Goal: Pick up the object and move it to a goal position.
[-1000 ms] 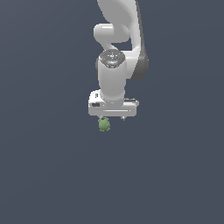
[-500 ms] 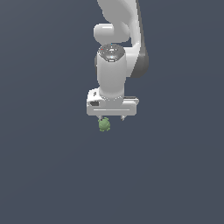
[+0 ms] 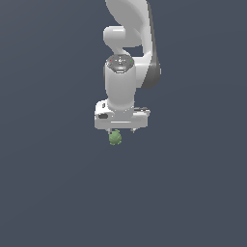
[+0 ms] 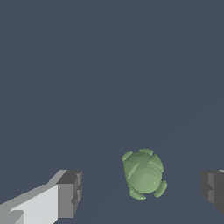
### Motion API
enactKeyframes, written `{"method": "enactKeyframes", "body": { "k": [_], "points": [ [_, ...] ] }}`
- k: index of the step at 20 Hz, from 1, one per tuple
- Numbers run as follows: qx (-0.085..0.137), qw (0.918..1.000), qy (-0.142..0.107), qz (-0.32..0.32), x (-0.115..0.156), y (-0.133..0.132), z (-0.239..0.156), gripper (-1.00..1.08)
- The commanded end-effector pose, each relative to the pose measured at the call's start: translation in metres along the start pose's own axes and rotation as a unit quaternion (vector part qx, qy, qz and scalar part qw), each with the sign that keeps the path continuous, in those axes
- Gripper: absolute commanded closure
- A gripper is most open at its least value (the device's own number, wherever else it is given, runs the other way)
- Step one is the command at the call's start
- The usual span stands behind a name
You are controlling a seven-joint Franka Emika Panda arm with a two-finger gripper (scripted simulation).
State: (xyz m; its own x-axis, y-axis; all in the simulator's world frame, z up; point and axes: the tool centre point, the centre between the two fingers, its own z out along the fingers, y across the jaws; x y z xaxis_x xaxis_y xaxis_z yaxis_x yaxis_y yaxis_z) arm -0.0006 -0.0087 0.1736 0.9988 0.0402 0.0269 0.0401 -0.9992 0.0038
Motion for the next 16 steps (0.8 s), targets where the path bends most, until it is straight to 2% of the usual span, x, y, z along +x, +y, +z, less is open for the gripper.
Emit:
{"method": "enactKeyframes", "body": {
  "k": [1,10,16],
  "points": [
    [0.0,0.9999,-0.002,-0.011,-0.006,0.005,0.01,-0.92],
    [0.002,0.9976,-0.009,-0.069,-0.041,0.026,0.059,-0.92],
    [0.003,0.9956,-0.012,-0.093,-0.057,0.034,0.078,-0.92]
  ]
}}
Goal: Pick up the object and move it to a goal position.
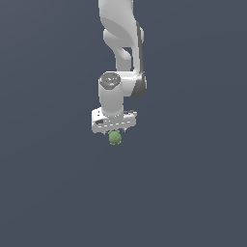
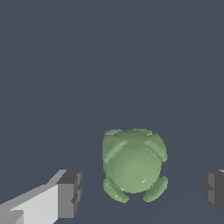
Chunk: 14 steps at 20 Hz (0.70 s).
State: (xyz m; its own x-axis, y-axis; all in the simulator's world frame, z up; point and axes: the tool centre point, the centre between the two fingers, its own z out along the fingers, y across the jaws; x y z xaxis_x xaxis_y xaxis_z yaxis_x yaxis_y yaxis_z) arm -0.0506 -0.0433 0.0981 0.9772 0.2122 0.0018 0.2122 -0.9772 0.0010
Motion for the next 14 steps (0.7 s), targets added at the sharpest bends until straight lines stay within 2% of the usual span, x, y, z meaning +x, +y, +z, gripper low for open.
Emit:
{"method": "enactKeyframes", "body": {
  "k": [1,9,14],
  "points": [
    [0.0,1.0,0.0,-0.008,-0.005,0.001,0.006,-0.92],
    [0.001,0.9999,-0.001,-0.01,-0.007,0.002,0.011,-0.92],
    [0.001,0.9999,-0.001,-0.011,-0.008,0.002,0.029,-0.92]
  ]
}}
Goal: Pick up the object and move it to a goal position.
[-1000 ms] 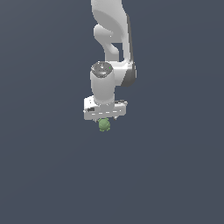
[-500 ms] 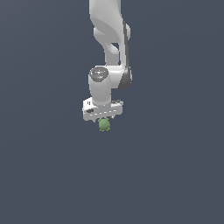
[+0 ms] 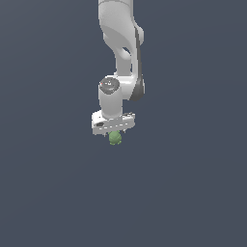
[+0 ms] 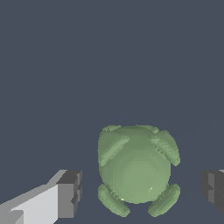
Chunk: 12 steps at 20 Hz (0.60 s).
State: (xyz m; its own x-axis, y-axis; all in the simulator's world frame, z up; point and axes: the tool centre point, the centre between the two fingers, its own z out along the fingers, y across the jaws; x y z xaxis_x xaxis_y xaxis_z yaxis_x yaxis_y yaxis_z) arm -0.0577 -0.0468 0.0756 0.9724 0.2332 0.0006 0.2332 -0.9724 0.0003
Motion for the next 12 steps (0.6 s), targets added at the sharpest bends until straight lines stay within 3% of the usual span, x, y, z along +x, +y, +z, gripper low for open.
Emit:
{"method": "enactKeyframes", "body": {
  "k": [1,10,11,12],
  "points": [
    [0.0,1.0,0.0,-0.001,-0.001,0.0,0.012,-0.92],
    [0.0,1.0,0.0,-0.001,-0.001,0.0,0.036,-0.92],
    [0.0,1.0,0.0,-0.001,-0.001,0.0,0.036,1.08],
    [0.0,1.0,0.0,-0.001,-0.001,0.0,0.036,1.08]
  ]
}}
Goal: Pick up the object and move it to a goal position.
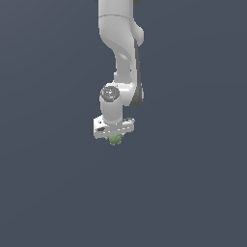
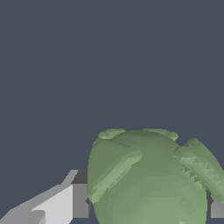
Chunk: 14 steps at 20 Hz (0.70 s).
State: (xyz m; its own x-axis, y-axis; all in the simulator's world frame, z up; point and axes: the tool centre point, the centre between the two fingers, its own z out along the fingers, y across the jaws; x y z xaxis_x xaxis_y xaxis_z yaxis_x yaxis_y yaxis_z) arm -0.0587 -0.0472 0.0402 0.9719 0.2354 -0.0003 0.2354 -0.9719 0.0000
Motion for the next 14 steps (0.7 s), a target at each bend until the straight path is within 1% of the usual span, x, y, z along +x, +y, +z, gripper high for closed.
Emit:
{"method": "enactKeyframes", "body": {
  "k": [1,14],
  "points": [
    [0.0,1.0,0.0,0.0,0.0002,0.0,0.0009,1.08],
    [0.0,1.0,0.0,0.0,0.0038,0.0042,-0.003,1.08]
  ]
}}
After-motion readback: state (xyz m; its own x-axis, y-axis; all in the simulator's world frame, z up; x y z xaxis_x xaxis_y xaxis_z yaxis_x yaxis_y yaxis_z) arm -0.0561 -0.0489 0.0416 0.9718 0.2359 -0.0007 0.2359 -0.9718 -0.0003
